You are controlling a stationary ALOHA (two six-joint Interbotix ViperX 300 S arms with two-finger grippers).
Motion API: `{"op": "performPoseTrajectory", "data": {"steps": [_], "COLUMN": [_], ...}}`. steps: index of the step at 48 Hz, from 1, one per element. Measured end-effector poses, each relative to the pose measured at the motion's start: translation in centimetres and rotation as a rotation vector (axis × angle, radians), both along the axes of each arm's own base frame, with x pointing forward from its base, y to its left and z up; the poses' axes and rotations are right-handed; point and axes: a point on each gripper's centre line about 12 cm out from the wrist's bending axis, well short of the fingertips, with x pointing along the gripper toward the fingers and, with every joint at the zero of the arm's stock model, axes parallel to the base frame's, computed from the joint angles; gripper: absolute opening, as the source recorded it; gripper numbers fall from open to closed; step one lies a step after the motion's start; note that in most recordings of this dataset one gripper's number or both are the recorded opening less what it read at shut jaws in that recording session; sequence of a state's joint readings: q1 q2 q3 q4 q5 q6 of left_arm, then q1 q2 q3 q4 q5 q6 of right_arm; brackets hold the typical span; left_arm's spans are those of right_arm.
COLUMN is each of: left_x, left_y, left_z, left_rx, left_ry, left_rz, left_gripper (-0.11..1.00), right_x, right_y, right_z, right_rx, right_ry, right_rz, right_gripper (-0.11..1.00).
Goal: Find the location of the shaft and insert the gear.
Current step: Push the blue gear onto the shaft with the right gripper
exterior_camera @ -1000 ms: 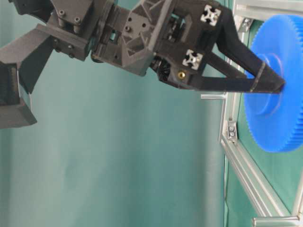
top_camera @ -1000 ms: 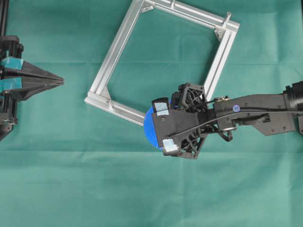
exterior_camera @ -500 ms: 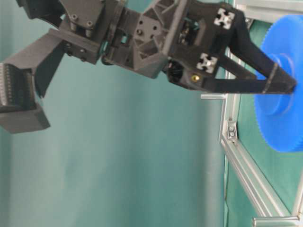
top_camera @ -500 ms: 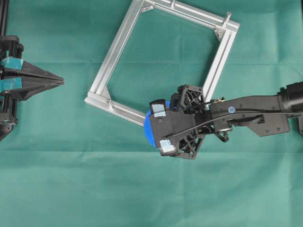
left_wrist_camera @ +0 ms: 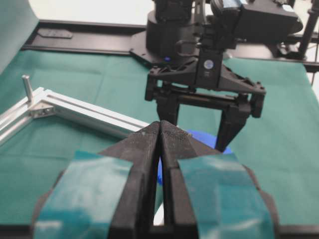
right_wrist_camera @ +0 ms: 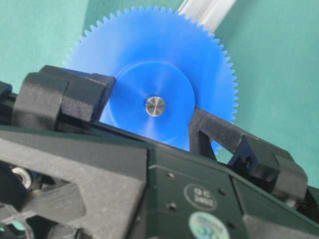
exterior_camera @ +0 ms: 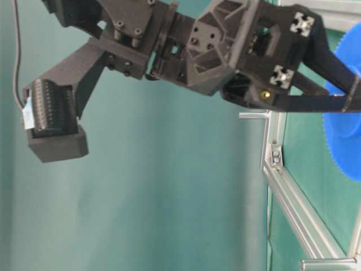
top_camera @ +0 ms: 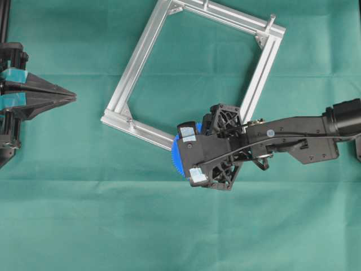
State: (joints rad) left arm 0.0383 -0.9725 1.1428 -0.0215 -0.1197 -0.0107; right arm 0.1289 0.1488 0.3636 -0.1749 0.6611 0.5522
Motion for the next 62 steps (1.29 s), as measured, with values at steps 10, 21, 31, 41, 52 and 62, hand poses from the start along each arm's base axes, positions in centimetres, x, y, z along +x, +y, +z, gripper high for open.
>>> {"op": "performPoseTrajectory", "data": {"steps": [10, 21, 31, 41, 52, 62], "left_x": [0.00, 0.00, 0.00, 0.00, 0.00, 0.00], "left_y": [0.00, 0.00, 0.00, 0.00, 0.00, -0.03], "left_z": [-0.02, -0.02, -0.02, -0.02, -0.02, -0.02], "left_rx": [0.000, 0.000, 0.000, -0.005, -0.003, -0.005], "left_ry": [0.002, 0.002, 0.002, 0.001, 0.001, 0.001], "left_rz": [0.000, 0.000, 0.000, 0.000, 0.000, -0.001], "left_gripper": [0.02, 0.02, 0.02, 0.02, 0.02, 0.02], "right_x": [-0.03, -0.11, -0.17, -0.21, -0.23, -0.21], "right_y": [-0.03, -0.04, -0.05, -0.06, -0.06, -0.06], "right_z": [-0.36, -0.71, -0.80, -0.91, -0.85, -0.84], "right_rx": [0.002, 0.000, 0.000, 0.000, -0.001, 0.000], "right_ry": [-0.001, 0.004, 0.005, 0.008, 0.008, 0.007], "right_rz": [0.001, 0.004, 0.005, 0.005, 0.004, 0.005], "right_gripper": [0.69, 0.69, 0.69, 0.69, 0.69, 0.70]}}
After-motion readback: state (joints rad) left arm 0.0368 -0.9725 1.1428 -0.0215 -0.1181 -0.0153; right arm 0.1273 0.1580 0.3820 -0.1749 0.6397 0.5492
